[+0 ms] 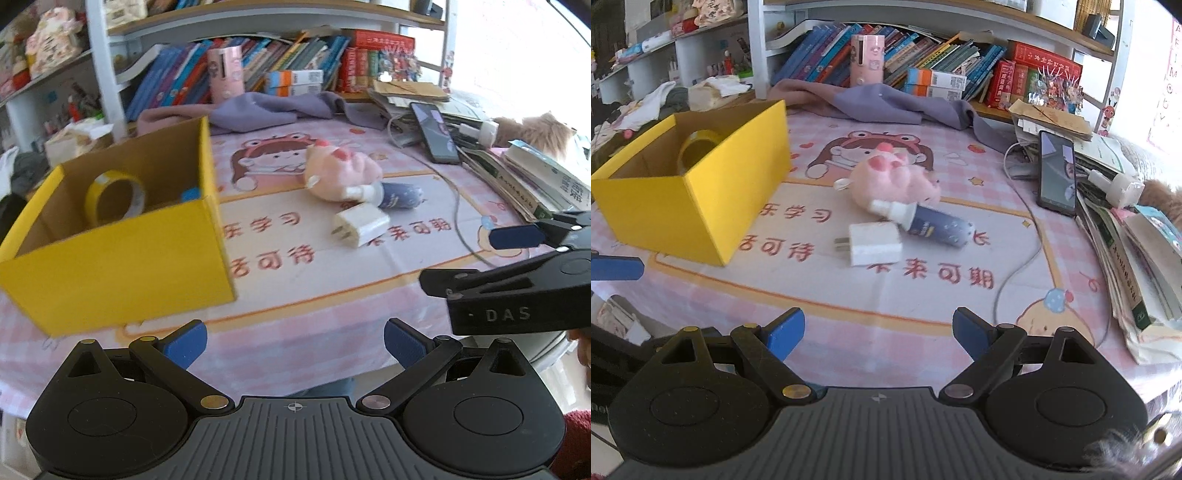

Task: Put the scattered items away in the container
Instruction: 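Move both grippers out of the box toward the plush toy and bottle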

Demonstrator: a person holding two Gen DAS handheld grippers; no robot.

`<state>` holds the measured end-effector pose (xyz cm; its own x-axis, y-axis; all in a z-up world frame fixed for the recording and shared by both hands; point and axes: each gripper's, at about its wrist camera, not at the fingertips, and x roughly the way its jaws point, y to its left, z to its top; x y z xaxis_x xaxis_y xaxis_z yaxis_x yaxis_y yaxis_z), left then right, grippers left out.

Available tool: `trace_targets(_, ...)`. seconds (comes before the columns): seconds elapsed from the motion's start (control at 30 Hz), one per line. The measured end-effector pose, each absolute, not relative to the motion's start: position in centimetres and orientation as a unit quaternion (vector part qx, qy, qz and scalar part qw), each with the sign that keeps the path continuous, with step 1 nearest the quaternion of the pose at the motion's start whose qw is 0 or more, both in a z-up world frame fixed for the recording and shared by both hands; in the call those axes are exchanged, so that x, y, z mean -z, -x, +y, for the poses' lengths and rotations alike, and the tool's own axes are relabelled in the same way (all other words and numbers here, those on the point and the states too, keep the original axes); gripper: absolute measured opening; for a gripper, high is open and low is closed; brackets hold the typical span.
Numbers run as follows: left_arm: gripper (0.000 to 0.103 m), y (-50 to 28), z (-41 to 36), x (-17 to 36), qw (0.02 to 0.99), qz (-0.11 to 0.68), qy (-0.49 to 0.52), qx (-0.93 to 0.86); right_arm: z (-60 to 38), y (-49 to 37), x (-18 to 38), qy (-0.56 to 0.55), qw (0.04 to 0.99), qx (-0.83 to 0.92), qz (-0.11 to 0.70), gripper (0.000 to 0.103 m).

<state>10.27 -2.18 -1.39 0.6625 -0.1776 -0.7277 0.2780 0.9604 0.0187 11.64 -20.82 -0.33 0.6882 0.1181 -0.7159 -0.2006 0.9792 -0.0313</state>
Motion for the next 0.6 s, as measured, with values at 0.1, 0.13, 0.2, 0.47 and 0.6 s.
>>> trace_targets(0.1,0.103,-11.3,-3.8,1.3,0.909,0.388,-0.069,0.137,-21.9,-12.9,0.2,0.056,0.917,-0.091,0.384,0.087)
trace_targets(0.13,0.103,-11.7,-4.4,1.3,0.909,0.387,-0.072,0.140,-22.2,-13.3,0.2,0.057,0.917,-0.092,0.383,0.087)
trace_targets(0.2,0.103,-12.4,-5.3,1.4,0.907,0.389,-0.073,0.141,-22.9,-14.2,0.1,0.060,0.917,-0.096,0.384,0.086)
trace_targets(0.47,0.103,-15.4,-8.6,2.1,0.904,0.402,-0.056,0.131,-25.8,-17.8,0.5,0.080,0.909,-0.118,0.391,0.084)
trace_targets(0.6,0.103,-16.7,-9.6,2.6,0.902,0.412,-0.041,0.120,-26.9,-19.9,0.8,0.097,0.903,-0.140,0.394,0.084)
